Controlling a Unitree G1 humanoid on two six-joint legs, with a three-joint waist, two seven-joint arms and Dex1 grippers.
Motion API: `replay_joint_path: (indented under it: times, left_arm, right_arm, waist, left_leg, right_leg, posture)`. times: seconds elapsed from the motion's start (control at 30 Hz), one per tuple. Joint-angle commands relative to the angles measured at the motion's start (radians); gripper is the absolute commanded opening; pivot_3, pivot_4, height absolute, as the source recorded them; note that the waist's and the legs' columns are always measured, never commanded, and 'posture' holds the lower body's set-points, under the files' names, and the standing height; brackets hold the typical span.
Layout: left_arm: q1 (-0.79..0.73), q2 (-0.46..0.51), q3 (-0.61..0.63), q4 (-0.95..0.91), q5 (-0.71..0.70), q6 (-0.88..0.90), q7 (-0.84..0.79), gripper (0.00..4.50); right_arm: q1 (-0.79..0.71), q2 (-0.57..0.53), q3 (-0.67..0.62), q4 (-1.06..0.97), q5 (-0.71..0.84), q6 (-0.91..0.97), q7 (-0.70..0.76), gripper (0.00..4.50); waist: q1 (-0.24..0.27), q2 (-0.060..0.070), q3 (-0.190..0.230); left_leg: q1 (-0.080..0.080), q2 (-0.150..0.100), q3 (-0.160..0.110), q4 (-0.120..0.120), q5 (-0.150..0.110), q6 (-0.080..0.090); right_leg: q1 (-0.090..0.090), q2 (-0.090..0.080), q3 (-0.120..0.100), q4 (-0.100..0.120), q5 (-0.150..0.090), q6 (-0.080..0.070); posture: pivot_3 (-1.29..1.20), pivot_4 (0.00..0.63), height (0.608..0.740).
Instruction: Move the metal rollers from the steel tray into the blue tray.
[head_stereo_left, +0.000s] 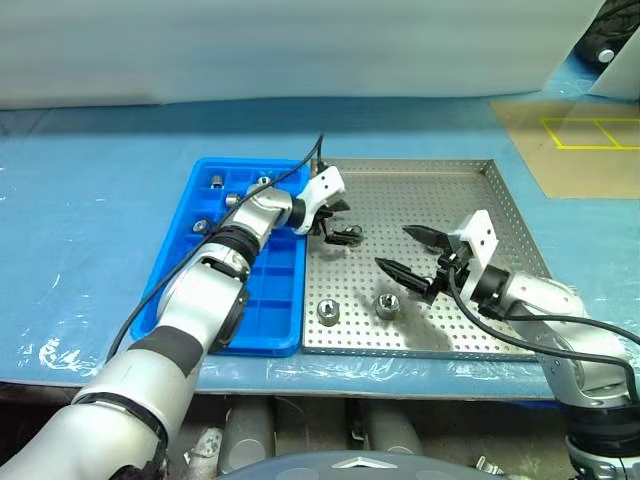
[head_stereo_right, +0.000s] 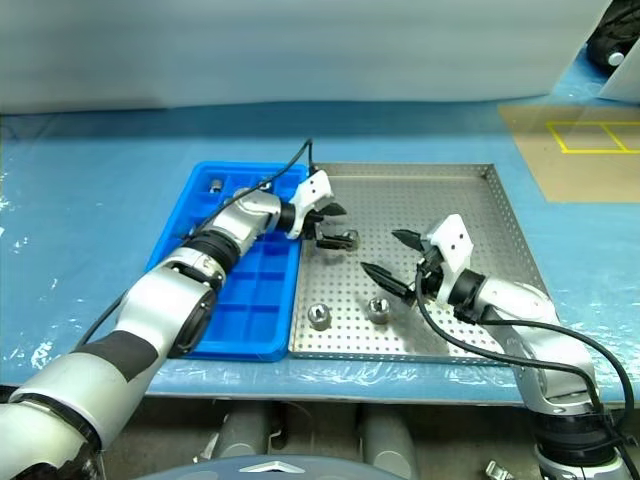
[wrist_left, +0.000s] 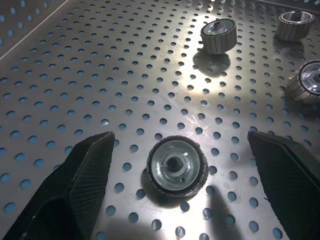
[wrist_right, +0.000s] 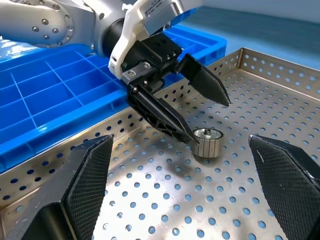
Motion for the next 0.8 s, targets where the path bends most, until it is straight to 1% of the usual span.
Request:
replay_joint_path:
  times: [0.03, 0.13, 0.23, 0.3, 0.47, 0.57, 0.63, 0.8]
  left_arm:
    - [-0.012, -0.008, 0.022, 0.014, 0.021, -0.005, 0.015, 4.50]
    - [-0.003, -0.023, 0.027, 0.031, 0.041, 0.019, 0.067, 4.50]
    - [0.010, -0.025, 0.001, 0.041, 0.094, 0.027, 0.116, 4.50]
    - [0.007, -0.032, 0.025, 0.045, 0.084, 0.061, 0.117, 4.50]
    - [0.012, -0.037, -0.018, 0.048, 0.148, 0.063, 0.095, 4.50]
    - [0.013, -0.036, -0.020, 0.054, 0.170, 0.073, 0.111, 3.88]
    - [0.016, -0.032, -0.027, 0.057, 0.192, 0.073, 0.148, 3.28]
    - [0.019, -0.027, -0.019, 0.058, 0.204, 0.071, 0.154, 3.28]
  right_arm:
    - [0.018, 0.000, -0.035, -0.060, 0.025, 0.002, -0.021, 4.48]
    - [0.032, -0.001, -0.040, -0.068, 0.025, 0.002, -0.036, 4.48]
    - [0.040, 0.001, -0.042, -0.070, 0.023, 0.001, -0.049, 4.48]
    - [0.046, 0.001, -0.036, -0.068, 0.019, -0.004, -0.054, 4.48]
    - [0.038, 0.009, -0.022, -0.058, 0.010, -0.012, -0.071, 4.48]
    - [0.040, 0.011, -0.020, -0.052, 0.003, -0.017, -0.078, 4.50]
    - [0.044, 0.013, -0.020, -0.054, 0.003, -0.017, -0.082, 4.50]
    - [0.051, 0.017, -0.014, -0.059, -0.002, -0.021, -0.093, 4.50]
  waist:
    - [-0.007, 0.000, 0.000]
    - [-0.017, 0.000, 0.000]
    - [-0.019, 0.000, 0.000]
    - [-0.019, 0.000, 0.000]
    - [-0.031, 0.000, 0.000]
    - [-0.038, 0.000, -0.001]
    - [-0.042, 0.000, -0.001]
    - [-0.045, 0.000, -0.001]
  left_leg:
    - [0.000, 0.000, 0.000, 0.000, 0.000, 0.000]
    - [0.000, 0.000, 0.000, 0.000, 0.000, 0.000]
    - [0.002, 0.000, 0.000, 0.001, 0.000, 0.000]
    - [0.005, 0.000, 0.000, 0.001, 0.000, 0.000]
    - [0.007, 0.000, -0.001, 0.000, 0.000, 0.000]
    - [0.005, 0.000, -0.001, -0.001, 0.000, 0.000]
    - [0.005, -0.001, -0.001, -0.002, -0.001, 0.001]
    - [0.005, -0.001, -0.001, -0.001, -0.002, 0.004]
  right_leg:
    - [0.000, 0.000, 0.000, 0.000, 0.000, 0.000]
    - [0.000, 0.000, 0.000, 0.000, 0.000, 0.000]
    - [0.002, 0.000, 0.000, 0.000, 0.000, 0.000]
    - [0.005, 0.000, 0.000, 0.000, 0.000, 0.000]
    - [0.006, 0.000, 0.001, -0.001, -0.001, 0.002]
    - [0.005, 0.000, 0.000, -0.002, -0.001, 0.002]
    - [0.005, 0.000, 0.000, -0.003, -0.001, 0.002]
    - [0.006, 0.000, 0.000, -0.005, -0.001, 0.002]
  posture:
    - [-0.39, 0.150, 0.740]
    - [-0.40, 0.150, 0.740]
    - [-0.41, 0.150, 0.740]
    - [-0.40, 0.150, 0.740]
    - [-0.41, 0.150, 0.740]
    - [-0.41, 0.150, 0.740]
    - [-0.41, 0.150, 0.740]
    - [-0.42, 0.150, 0.740]
